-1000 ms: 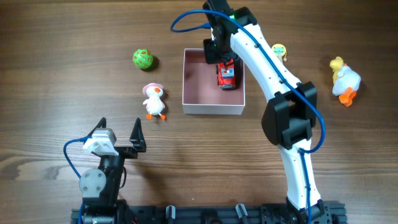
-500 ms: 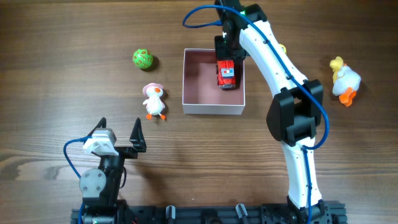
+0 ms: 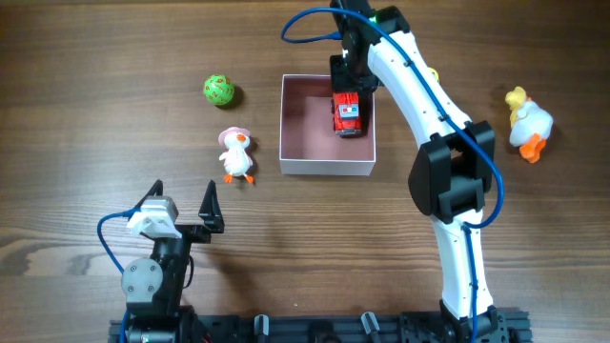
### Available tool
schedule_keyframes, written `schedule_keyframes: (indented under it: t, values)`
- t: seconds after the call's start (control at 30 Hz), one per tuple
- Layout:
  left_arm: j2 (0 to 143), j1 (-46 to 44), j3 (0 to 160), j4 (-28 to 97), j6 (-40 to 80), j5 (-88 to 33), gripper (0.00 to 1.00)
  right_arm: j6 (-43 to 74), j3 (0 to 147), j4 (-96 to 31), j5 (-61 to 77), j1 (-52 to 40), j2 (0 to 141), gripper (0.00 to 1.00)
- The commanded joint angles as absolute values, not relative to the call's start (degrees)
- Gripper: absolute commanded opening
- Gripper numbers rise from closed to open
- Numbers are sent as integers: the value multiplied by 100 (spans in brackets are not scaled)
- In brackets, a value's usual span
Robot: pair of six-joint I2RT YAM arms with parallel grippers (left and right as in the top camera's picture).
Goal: Pack container
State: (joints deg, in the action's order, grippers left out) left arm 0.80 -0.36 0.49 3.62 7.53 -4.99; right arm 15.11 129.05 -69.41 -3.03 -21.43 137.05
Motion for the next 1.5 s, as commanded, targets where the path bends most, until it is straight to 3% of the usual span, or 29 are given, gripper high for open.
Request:
schedule_keyframes:
  t: [0.0, 1.47]
  values:
    - [43, 5, 32, 403, 642, -486, 100, 1503, 12973, -6930, -255, -2171, 13880, 4]
    - [43, 5, 32, 401, 642, -486, 100, 1822, 12975, -7419, -1219, -2163, 14038, 4]
